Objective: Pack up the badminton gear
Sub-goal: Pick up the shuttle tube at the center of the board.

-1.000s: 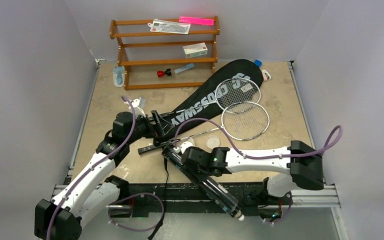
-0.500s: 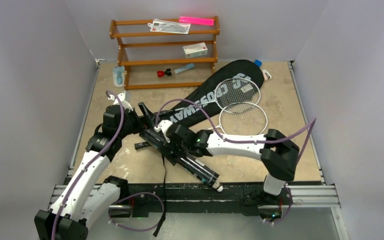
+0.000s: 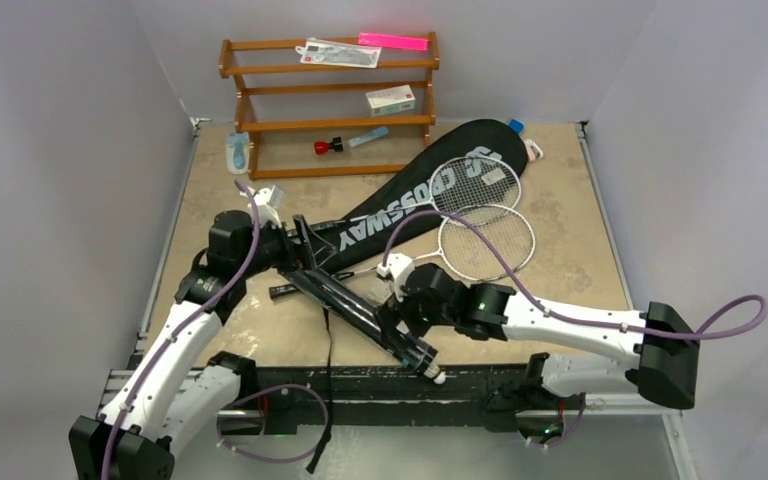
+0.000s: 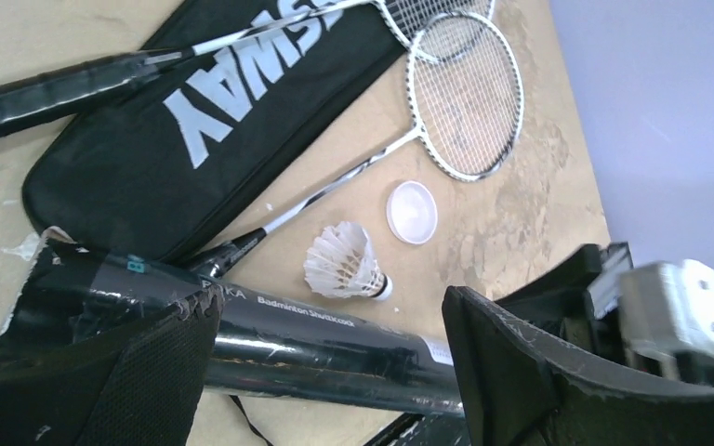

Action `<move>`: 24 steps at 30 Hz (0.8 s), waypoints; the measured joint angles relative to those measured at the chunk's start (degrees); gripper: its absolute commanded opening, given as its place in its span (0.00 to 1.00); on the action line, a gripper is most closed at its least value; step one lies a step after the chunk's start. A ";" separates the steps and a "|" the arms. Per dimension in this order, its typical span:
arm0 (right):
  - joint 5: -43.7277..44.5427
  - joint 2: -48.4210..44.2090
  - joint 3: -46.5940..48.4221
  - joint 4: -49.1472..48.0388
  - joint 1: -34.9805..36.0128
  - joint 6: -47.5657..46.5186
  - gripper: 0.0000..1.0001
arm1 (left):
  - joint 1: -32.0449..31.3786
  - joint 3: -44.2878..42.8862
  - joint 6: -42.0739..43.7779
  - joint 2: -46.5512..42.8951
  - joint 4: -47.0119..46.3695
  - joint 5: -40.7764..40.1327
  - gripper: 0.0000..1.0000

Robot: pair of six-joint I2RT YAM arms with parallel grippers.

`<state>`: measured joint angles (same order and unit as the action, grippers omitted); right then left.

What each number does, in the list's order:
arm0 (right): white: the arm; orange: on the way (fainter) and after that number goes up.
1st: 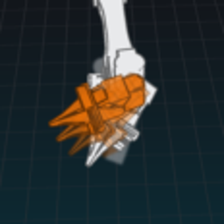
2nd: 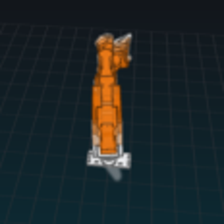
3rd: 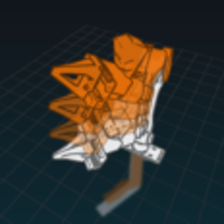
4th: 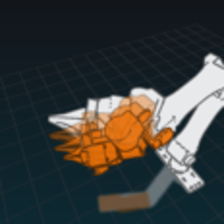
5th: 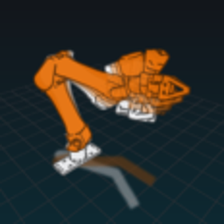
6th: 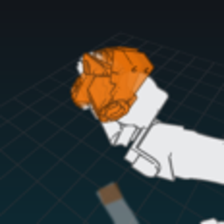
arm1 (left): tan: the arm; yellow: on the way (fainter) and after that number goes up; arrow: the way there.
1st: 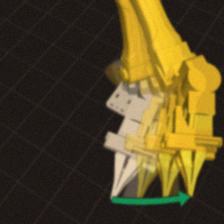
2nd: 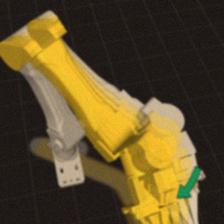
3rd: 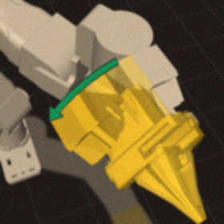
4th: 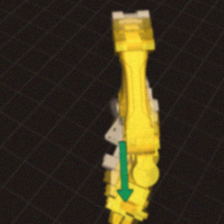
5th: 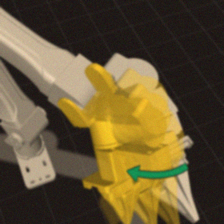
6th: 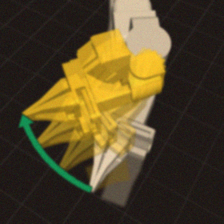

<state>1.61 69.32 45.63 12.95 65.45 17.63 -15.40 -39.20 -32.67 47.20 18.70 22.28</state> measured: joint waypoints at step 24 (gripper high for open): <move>3.13 -36.48 -18.53 13.49 0.00 25.64 0.95 | -44.37 -14.93 64.06 21.92 11.89 -1.40 0.95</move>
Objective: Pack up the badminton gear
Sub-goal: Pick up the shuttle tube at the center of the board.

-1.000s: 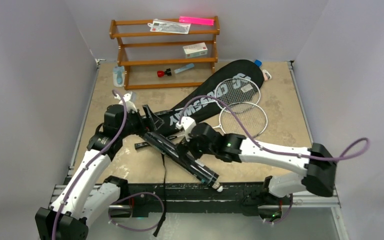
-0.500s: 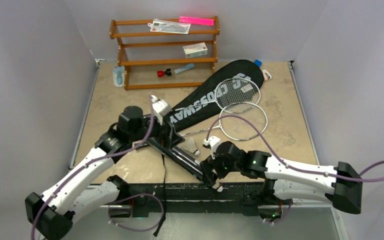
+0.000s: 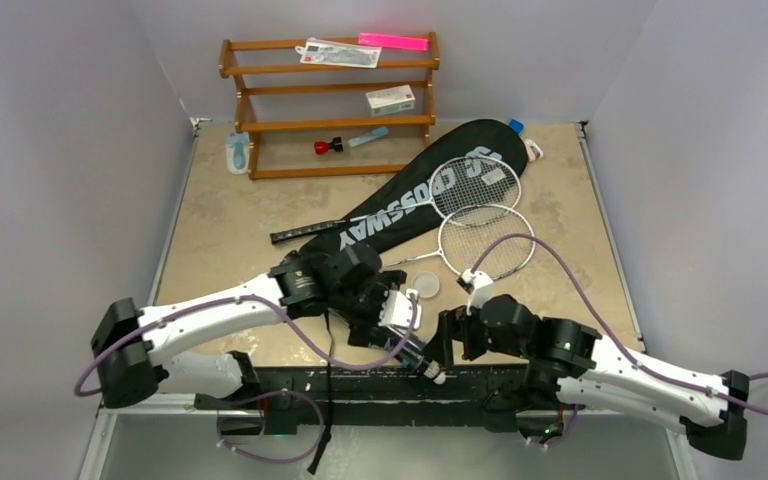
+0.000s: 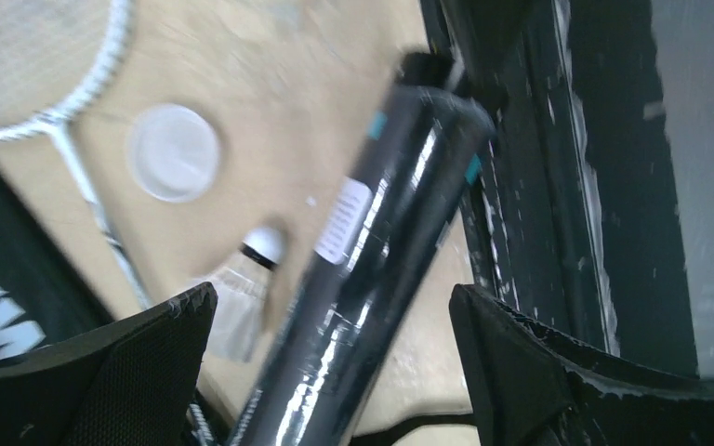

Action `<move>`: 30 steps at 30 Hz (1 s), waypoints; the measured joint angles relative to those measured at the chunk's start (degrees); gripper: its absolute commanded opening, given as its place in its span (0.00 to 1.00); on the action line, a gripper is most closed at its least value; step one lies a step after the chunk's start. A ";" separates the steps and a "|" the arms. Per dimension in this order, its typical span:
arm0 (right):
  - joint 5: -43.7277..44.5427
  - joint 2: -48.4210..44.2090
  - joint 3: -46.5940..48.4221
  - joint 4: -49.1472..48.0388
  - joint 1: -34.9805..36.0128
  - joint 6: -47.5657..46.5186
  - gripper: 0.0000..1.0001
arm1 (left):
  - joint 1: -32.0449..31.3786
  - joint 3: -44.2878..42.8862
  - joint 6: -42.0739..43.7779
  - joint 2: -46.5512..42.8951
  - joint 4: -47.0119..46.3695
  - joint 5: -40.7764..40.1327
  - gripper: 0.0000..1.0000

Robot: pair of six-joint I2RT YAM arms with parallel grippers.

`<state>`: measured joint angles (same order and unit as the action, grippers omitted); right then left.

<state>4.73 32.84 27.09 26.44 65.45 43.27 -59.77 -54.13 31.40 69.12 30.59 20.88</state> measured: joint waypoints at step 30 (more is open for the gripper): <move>8.07 -17.05 -1.31 10.51 -0.28 9.35 0.88 | -6.45 -0.09 9.14 17.77 1.97 -11.15 0.45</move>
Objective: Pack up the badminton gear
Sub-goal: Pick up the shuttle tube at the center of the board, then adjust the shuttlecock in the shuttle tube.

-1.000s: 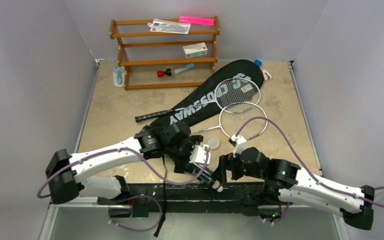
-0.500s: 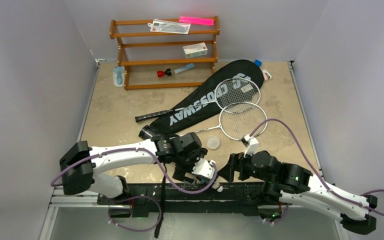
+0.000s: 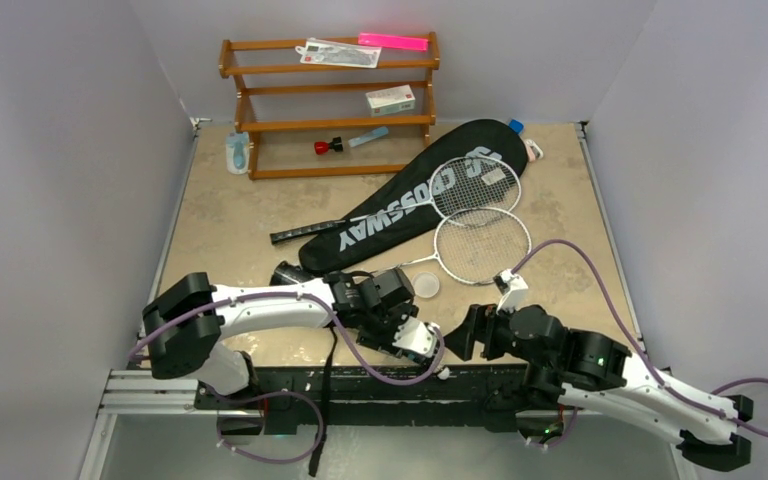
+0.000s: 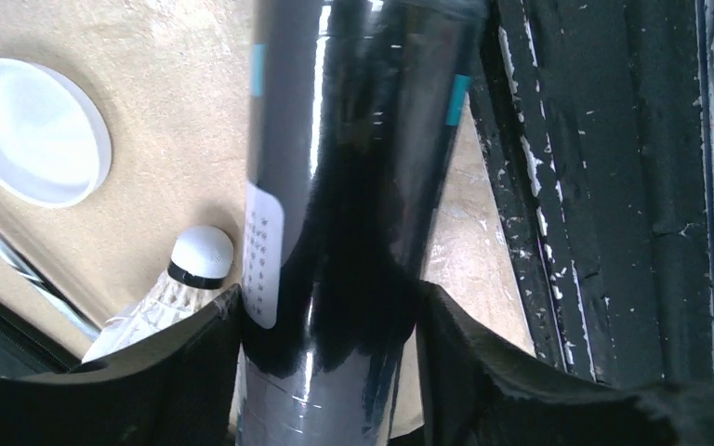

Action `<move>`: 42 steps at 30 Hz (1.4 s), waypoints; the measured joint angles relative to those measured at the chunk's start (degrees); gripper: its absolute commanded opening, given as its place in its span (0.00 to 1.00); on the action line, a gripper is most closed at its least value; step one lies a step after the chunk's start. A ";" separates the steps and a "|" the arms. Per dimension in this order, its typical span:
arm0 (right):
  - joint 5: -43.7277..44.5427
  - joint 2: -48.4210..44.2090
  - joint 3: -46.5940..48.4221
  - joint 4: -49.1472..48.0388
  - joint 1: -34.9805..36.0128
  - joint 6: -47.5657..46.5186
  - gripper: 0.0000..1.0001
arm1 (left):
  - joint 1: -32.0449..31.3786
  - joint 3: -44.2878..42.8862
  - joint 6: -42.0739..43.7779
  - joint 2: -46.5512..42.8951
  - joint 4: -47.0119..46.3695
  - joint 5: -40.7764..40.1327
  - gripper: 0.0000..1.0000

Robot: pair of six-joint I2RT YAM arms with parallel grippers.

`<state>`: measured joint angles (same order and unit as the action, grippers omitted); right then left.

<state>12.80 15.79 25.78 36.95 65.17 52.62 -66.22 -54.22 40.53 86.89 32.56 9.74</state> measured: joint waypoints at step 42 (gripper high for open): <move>16.13 45.88 67.80 -9.84 0.02 -40.83 0.83 | 4.35 19.78 -44.98 -51.25 -47.34 -9.20 0.51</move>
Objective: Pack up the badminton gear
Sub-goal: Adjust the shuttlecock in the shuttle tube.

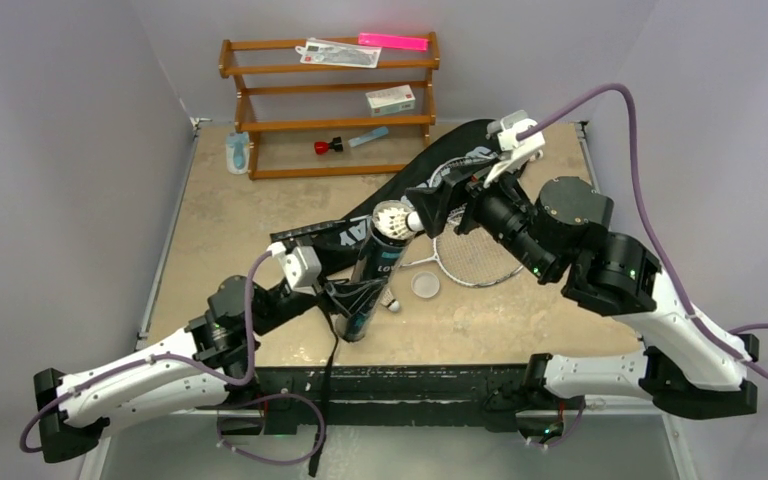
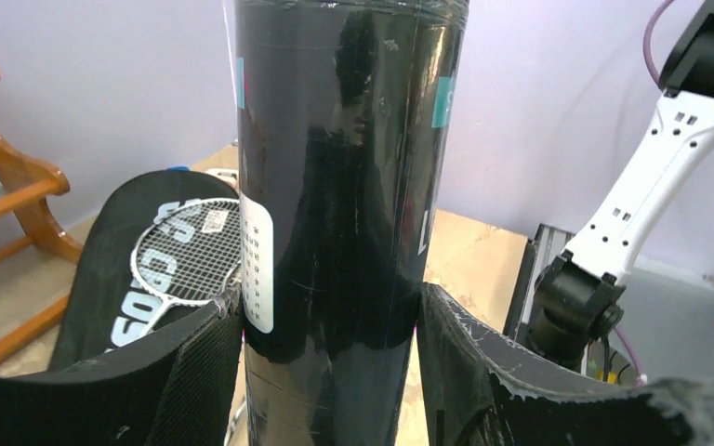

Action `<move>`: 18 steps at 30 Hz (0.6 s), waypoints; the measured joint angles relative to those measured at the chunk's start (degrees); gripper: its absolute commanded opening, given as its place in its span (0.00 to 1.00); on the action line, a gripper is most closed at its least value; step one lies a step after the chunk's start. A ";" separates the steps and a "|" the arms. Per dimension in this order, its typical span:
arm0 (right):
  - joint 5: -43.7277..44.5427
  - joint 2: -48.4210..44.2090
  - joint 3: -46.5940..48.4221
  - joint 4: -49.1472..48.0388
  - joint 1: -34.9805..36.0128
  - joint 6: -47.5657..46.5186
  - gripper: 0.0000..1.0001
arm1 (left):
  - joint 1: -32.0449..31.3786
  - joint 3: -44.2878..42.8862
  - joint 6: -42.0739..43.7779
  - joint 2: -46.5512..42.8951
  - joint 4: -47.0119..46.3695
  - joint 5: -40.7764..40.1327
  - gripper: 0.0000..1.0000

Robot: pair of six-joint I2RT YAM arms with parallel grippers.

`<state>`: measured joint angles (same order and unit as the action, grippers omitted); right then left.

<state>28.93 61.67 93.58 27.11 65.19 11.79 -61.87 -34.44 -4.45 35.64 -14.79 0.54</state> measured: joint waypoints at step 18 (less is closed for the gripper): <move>-3.54 5.77 1.44 -2.71 -0.13 -2.01 0.80 | 0.15 17.53 -0.28 10.51 -36.35 -5.53 0.47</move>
<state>25.39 67.44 95.02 24.40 65.06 9.78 -61.71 -16.91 -4.73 46.15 -51.13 -4.99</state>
